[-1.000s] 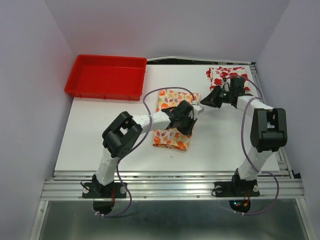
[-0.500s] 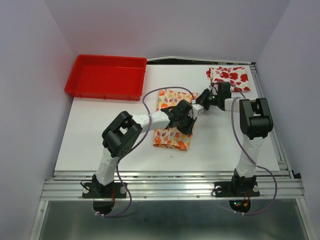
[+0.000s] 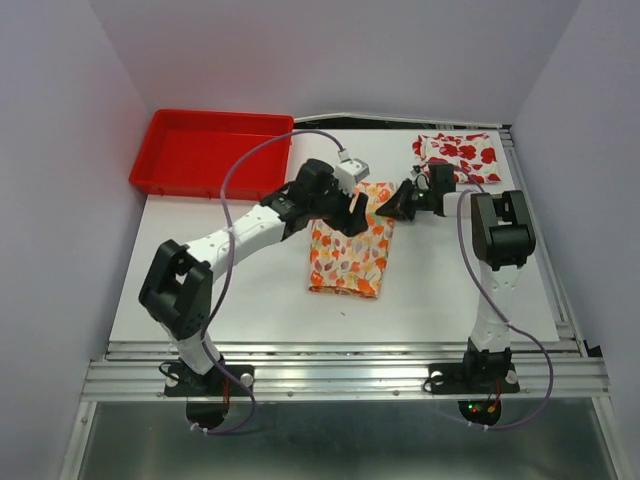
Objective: Fold and stack the skirts
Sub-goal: Fold the skirt
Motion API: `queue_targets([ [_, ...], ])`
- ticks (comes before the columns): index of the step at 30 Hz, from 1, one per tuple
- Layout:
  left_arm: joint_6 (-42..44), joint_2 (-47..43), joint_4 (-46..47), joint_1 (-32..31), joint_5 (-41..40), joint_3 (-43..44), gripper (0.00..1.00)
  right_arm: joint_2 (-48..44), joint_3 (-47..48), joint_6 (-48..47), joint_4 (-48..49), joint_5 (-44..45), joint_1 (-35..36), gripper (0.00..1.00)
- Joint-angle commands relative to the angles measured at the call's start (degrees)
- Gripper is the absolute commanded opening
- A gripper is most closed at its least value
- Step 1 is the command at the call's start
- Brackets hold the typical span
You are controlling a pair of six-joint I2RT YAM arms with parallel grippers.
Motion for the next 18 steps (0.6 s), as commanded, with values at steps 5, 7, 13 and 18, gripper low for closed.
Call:
queue_targets([
  [5,2.7,-4.9,2.7,8.7,1.2,-9.4,0.60,3.9,8.8,-18.2,-17.2,12.2,-0.1,0.06],
  [7,4.7,-5.2,3.6,10.2,0.2,-11.7,0.58,4.5,10.9,-20.8,-20.1,13.4,-0.1,0.06],
  [13,10.8,-7.3,7.3,11.7,9.6,-15.9,0.41,7.3,15.9,-28.2,-27.1,15.4,-0.1,0.06],
  [18,1.2,-7.6,22.7,12.0,19.0,-19.1,0.40,9.4,19.2,-35.2,-32.1,16.0,0.4,0.06],
])
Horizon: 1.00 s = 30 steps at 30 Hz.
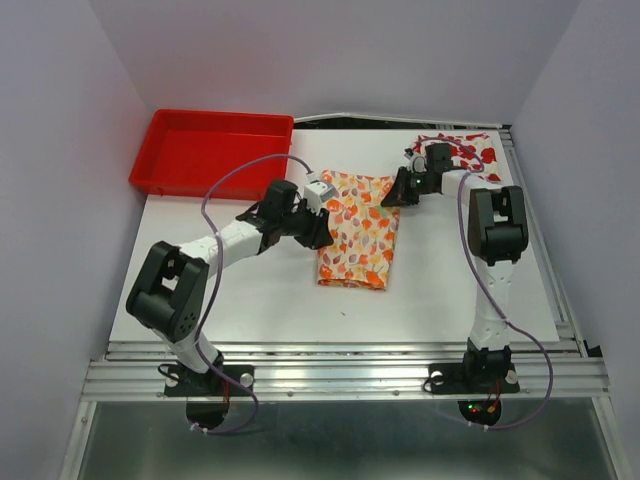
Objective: Fold and stack the skirts
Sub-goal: Fold the skirt
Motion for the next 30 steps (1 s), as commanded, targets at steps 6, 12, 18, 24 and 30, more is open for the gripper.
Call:
queue_targets([
  [6,-13.1,7.9,19.8,0.4,10.3,-1.1,0.33,4.4,3.7,-12.2,-11.1,10.2,0.8,0.07],
  [12,-11.9,14.4,15.0,-0.3,10.4,-0.6,0.27,2.0,8.1,-10.6,-13.2,8.8,1.3,0.08],
  [18,-13.7,16.3,15.1,-1.9,10.5,-3.5,0.21,-4.0,10.3,-1.9,-13.9,2.5,1.3,0.13],
  [24,-14.1,14.2,15.5,-5.0,9.8,-4.5,0.21,-14.8,-1.5,7.1,-8.5,-5.9,4.1,0.15],
  [30,-18.1,11.2,17.7,-5.3,11.7,-7.8,0.21,-18.9,-18.3,7.6,-2.9,-10.7,5.4,0.15],
])
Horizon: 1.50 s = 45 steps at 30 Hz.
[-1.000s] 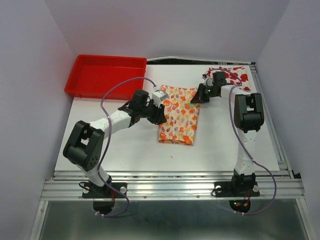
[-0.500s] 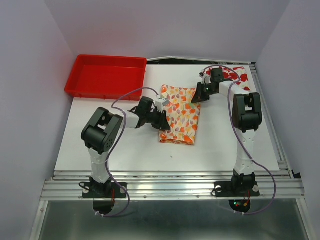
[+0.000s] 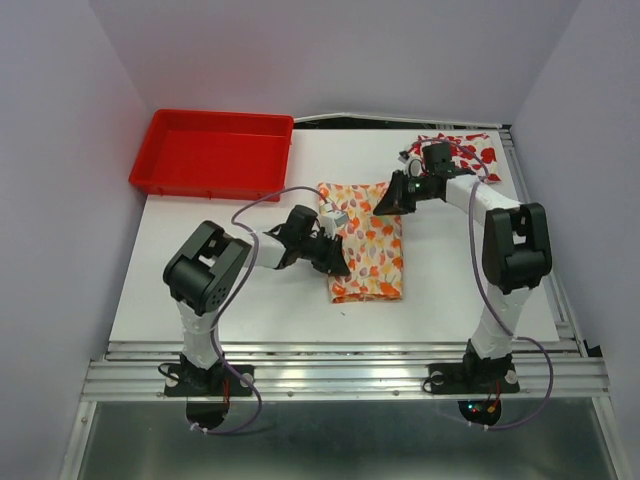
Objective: Fold and stack the skirts
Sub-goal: Fold the skirt
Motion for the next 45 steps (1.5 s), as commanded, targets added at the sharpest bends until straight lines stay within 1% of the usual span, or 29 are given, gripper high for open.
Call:
queue_targets([
  [1,-2.4,-4.0,0.1,-0.4,1.8,-3.3,0.21,-1.2,-10.2,0.9,4.8,-5.0,1.2,0.15],
  [4,-2.0,-7.4,1.1,0.1,2.9,-5.2,0.25,0.6,-14.4,-2.4,5.4,-6.1,1.2,0.13],
  [5,-2.2,-10.2,4.0,1.2,4.0,-7.0,0.29,1.9,-16.7,-4.1,6.0,-6.3,1.2,0.13],
  [7,-4.5,-14.5,7.7,2.5,4.8,-8.5,0.33,3.6,-18.2,-5.8,6.1,-5.6,1.2,0.12],
  [8,-5.4,-15.7,9.6,3.5,5.2,-9.1,0.35,4.5,-18.6,-6.8,6.2,-5.2,1.2,0.11],
  [9,-6.5,-16.6,13.7,3.9,5.7,-9.8,0.36,5.3,-18.7,-8.3,6.1,-5.1,1.2,0.11],
  [11,-8.5,-16.9,16.6,4.3,6.2,-9.6,0.37,7.0,-18.7,-9.7,6.2,-5.1,1.2,0.11],
  [12,-9.4,-16.2,17.7,4.5,6.0,-8.9,0.37,7.4,-18.5,-10.1,6.1,-5.1,1.2,0.11],
  [14,-15.1,-13.0,23.3,5.9,6.7,-8.8,0.37,8.0,-18.5,-13.2,5.5,-4.8,1.2,0.11],
  [15,-17.9,-11.6,29.5,7.2,7.0,-9.1,0.37,8.2,-18.7,-14.1,4.8,-4.5,1.2,0.11],
  [17,-24.0,-7.1,36.8,8.6,7.4,-10.0,0.37,8.2,-18.9,-16.0,3.9,-4.2,1.2,0.11],
  [18,-30.7,-5.4,45.1,9.8,8.0,-10.9,0.37,8.4,-19.1,-17.6,2.7,-3.5,1.2,0.10],
  [19,-33.9,-2.0,49.8,10.2,8.2,-11.4,0.37,8.5,-19.1,-18.5,1.8,-3.3,1.2,0.11],
  [20,-36.9,-0.6,53.5,10.7,7.6,-11.7,0.37,8.5,-19.2,-19.0,1.2,-2.9,1.2,0.11],
  [21,-42.3,1.1,59.3,11.1,7.0,-11.9,0.37,8.5,-19.3,-19.5,0.4,-2.7,1.2,0.11],
  [24,-46.6,6.2,63.8,11.5,5.3,-10.6,0.36,8.2,-19.8,-22.0,-1.0,-2.0,1.2,0.11],
  [29,-46.8,10.8,58.4,12.0,1.6,-9.4,0.35,8.3,-19.3,-22.4,-2.5,-2.4,1.2,0.11],
  [30,-45.9,11.0,53.3,12.3,0.0,-9.0,0.35,8.1,-19.1,-22.6,-2.6,-2.4,1.2,0.11],
  [33,-41.9,12.0,45.9,12.8,-1.4,-7.2,0.35,7.9,-18.7,-22.9,-3.2,-1.9,1.2,0.11],
  [34,-41.5,11.7,43.4,13.1,-1.7,-6.9,0.36,7.7,-18.7,-23.0,-3.6,-1.9,1.2,0.11],
  [36,-39.4,10.8,41.4,13.2,-0.7,-6.1,0.37,7.3,-18.8,-23.0,-3.7,-1.6,1.2,0.11],
  [38,-36.5,6.7,39.0,13.0,0.9,-5.3,0.39,6.4,-18.6,-22.8,-3.7,-1.9,1.2,0.11],
  [40,-31.6,2.2,35.6,12.8,2.8,-5.5,0.43,5.6,-18.1,-21.9,-3.6,-2.5,1.2,0.11],
  [41,-29.1,-3.1,33.1,12.4,3.2,-5.1,0.46,4.9,-17.7,-21.4,-3.6,-3.0,1.2,0.11],
  [42,-22.4,-5.9,24.8,12.2,2.8,-3.7,0.47,4.4,-17.5,-20.3,-3.5,-3.6,1.2,0.11],
  [43,-18.2,-11.3,20.0,11.4,1.4,-2.9,0.50,3.4,-17.0,-20.3,-3.3,-4.7,1.2,0.12],
  [44,-13.6,-13.7,15.3,10.8,1.4,-1.6,0.50,3.4,-16.9,-18.5,-3.2,-5.3,1.2,0.12],
  [45,-2.5,-16.1,4.5,10.1,-2.0,1.0,0.55,2.1,-16.8,-17.3,-2.8,-6.2,1.2,0.13],
])
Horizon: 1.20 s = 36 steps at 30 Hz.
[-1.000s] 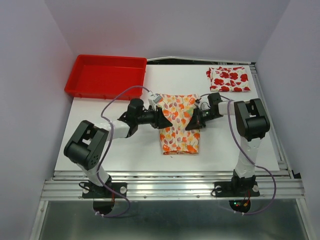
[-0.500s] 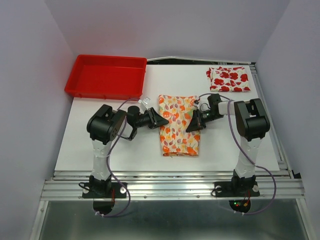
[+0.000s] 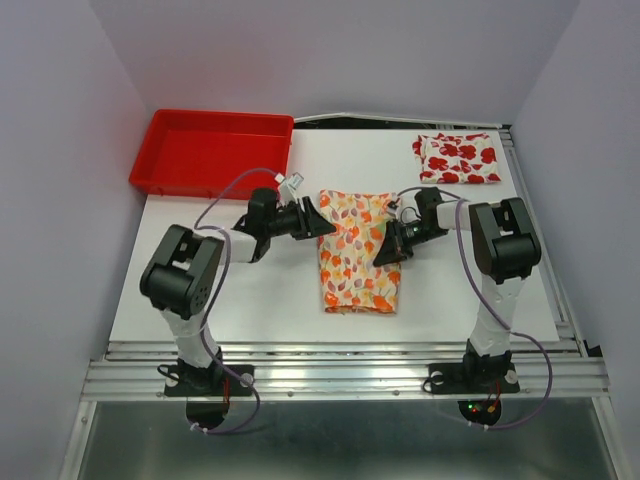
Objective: Fold and stack the skirts
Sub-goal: Fold the skirt
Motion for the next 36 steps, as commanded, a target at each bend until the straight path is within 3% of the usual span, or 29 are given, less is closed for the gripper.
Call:
queue_targets([
  [1,31.6,-17.5,-25.7,-3.7,-5.4,8.8,0.60,-3.4,1.6,1.6,-0.1,5.2,0.2,0.13],
  [3,44.1,-20.6,-38.7,-9.4,-14.9,11.3,0.62,-5.1,2.1,3.2,0.1,4.2,0.2,0.15],
  [5,56.8,-26.3,-42.3,-13.9,-20.8,9.7,0.63,-6.5,2.5,4.6,0.3,3.4,0.2,0.16],
  [10,70.4,-34.1,-47.5,-29.6,-35.0,2.5,0.68,-10.0,5.1,7.5,0.8,3.7,0.2,0.19],
  [17,71.7,-27.7,-48.9,-45.6,-51.0,1.9,0.66,-7.2,5.2,7.4,1.0,4.9,0.2,0.19],
  [20,71.1,-23.7,-48.4,-48.9,-53.8,2.5,0.66,-7.3,2.4,6.4,1.1,5.0,0.7,0.19],
  [32,72.4,-9.7,-42.5,-50.9,-54.5,3.9,0.61,1.2,-1.5,-1.2,1.6,13.6,0.7,0.14],
  [35,73.1,-7.9,-41.4,-50.9,-54.0,3.5,0.54,1.8,-2.0,-1.2,1.6,14.8,0.7,0.14],
  [36,73.3,-7.5,-41.4,-51.0,-53.1,3.3,0.45,1.9,-2.0,-1.2,1.6,14.9,0.7,0.14],
])
